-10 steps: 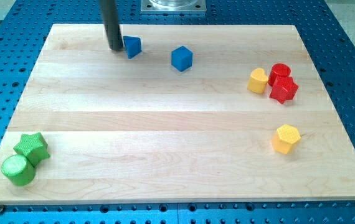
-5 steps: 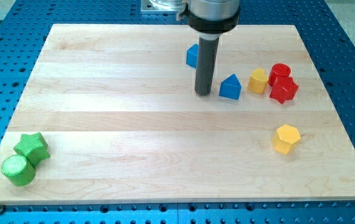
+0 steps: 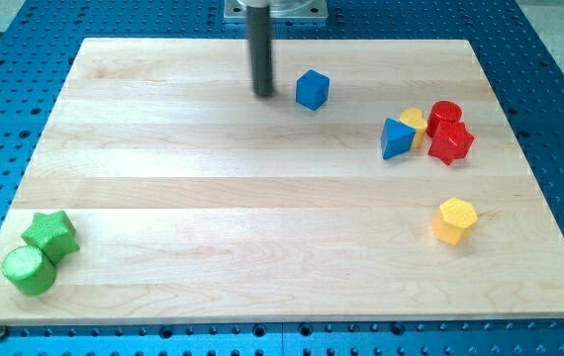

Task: Place the blue blocks diagonally to the top right of the green blocks

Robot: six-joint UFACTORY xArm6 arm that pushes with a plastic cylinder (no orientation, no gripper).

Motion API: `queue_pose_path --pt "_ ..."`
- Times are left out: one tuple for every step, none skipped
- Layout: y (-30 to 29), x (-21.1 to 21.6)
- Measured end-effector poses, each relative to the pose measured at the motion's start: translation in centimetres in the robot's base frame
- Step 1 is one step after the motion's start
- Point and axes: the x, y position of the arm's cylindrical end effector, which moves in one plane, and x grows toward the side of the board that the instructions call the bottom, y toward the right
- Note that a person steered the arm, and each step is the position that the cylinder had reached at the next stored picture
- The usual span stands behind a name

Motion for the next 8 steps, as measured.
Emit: queue_pose_path --pt "8.3 5.7" --pt "4.8 2.2" --pt "0.8 -3.0" --pt "-2.2 -7.0" --pt "5.6 -4.3" --pt "11.5 -0.4" --pt "9.7 -1.0" --pt "12.6 3.0"
